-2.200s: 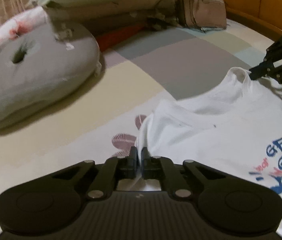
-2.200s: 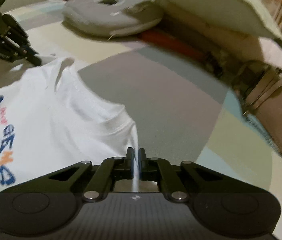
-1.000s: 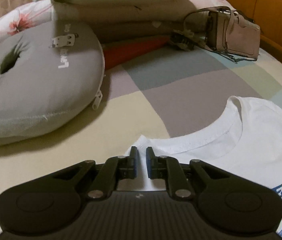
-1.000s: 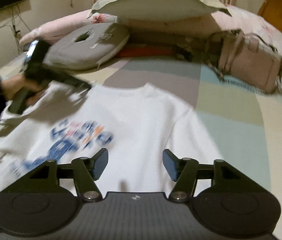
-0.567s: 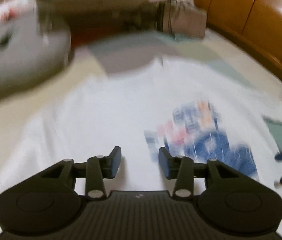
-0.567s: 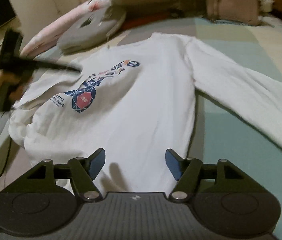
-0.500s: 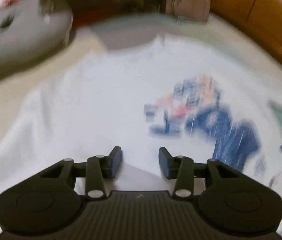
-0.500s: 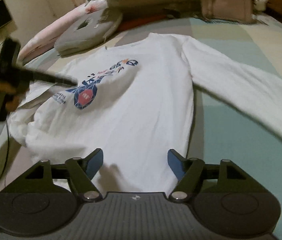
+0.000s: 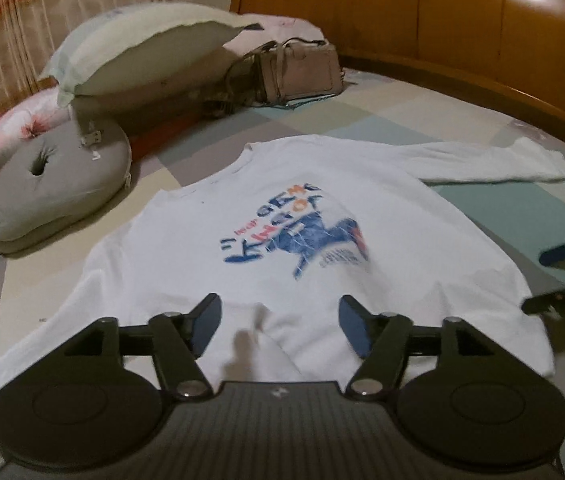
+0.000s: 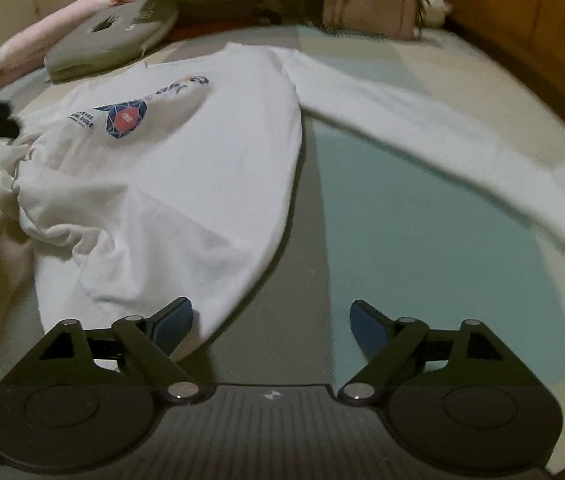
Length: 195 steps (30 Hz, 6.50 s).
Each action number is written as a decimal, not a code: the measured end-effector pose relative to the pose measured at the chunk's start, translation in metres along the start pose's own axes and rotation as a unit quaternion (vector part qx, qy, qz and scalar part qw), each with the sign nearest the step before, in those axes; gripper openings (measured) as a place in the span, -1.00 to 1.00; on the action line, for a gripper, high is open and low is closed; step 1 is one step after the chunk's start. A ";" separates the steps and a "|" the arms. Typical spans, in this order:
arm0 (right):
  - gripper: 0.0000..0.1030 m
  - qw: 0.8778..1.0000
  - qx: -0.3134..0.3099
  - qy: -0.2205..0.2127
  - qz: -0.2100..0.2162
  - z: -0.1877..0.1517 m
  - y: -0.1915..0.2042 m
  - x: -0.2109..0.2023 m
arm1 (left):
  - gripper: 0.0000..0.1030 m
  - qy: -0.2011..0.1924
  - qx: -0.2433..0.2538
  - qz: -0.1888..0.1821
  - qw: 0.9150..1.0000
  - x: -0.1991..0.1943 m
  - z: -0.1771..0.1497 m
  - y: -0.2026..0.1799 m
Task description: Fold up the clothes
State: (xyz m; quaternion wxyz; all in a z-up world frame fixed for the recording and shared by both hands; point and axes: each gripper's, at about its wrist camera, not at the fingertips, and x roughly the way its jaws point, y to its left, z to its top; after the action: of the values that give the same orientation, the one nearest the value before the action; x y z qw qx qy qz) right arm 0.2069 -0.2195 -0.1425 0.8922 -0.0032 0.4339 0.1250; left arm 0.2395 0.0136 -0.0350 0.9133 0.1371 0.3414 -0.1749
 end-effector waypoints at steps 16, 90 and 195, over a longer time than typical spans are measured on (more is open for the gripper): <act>1.00 0.999 0.000 -0.015 -0.034 -0.017 0.013 -0.004 | 0.47 0.031 -0.130 -0.011 0.991 -0.018 -0.078 -0.023; 1.00 0.994 -0.065 -0.083 0.036 0.019 0.126 -0.077 | -0.29 -0.047 -0.464 0.241 0.851 -0.051 -0.214 0.348; 1.00 0.991 0.022 -0.112 0.065 0.019 0.061 -0.050 | -0.31 0.054 -0.269 0.173 0.946 0.064 -0.039 0.267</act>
State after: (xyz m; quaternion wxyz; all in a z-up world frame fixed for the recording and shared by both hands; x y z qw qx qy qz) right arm 0.1780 -0.1693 -0.0858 0.9250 0.0587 0.3335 0.1726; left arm 0.3722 0.2545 -0.0716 0.9126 -0.0476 0.3955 0.0918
